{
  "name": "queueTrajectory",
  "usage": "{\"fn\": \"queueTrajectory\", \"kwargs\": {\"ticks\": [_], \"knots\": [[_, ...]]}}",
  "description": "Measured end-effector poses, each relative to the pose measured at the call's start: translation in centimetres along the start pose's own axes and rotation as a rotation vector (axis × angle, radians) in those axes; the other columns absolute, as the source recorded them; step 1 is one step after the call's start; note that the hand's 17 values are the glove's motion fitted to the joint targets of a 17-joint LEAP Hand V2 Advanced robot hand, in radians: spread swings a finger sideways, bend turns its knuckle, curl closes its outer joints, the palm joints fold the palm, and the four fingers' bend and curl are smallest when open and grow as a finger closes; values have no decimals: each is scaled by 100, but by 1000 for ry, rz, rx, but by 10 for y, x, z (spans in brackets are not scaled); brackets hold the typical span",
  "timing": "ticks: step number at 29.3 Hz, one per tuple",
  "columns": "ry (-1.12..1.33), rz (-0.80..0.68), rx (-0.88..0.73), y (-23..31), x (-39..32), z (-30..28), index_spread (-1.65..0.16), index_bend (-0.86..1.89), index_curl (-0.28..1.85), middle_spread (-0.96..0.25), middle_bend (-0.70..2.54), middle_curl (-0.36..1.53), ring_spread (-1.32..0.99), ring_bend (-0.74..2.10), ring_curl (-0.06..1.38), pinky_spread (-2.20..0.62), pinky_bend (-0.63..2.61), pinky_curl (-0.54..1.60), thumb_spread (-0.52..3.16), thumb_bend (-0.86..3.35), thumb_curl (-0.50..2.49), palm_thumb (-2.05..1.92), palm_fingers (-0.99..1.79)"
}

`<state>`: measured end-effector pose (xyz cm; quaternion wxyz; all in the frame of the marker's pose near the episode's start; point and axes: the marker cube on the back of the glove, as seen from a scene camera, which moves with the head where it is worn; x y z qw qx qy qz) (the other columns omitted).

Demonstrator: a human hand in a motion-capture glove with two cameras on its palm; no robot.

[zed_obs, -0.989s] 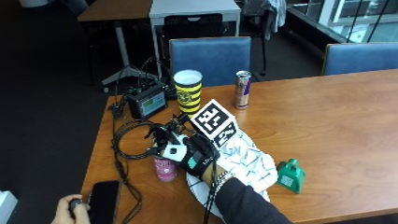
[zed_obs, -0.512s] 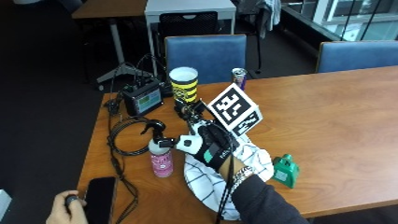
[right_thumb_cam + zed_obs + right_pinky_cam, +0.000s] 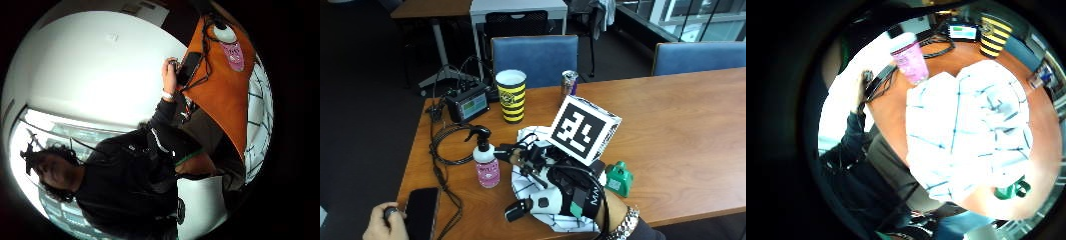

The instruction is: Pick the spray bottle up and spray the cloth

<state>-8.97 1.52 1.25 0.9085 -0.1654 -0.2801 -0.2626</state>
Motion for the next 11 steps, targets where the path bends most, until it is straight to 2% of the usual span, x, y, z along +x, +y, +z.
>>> {"fn": "queueTrajectory", "kwargs": {"ticks": [5,11], "knots": [[72,-83,-60,14,-28,4,-39,18,31,-4,19,38,-1,26,35,25,33,33,101,-3,36,53,30],[141,-105,-77,29,-46,15,-41,18,31,-6,18,37,-1,25,34,25,30,33,103,-3,35,52,33]]}}
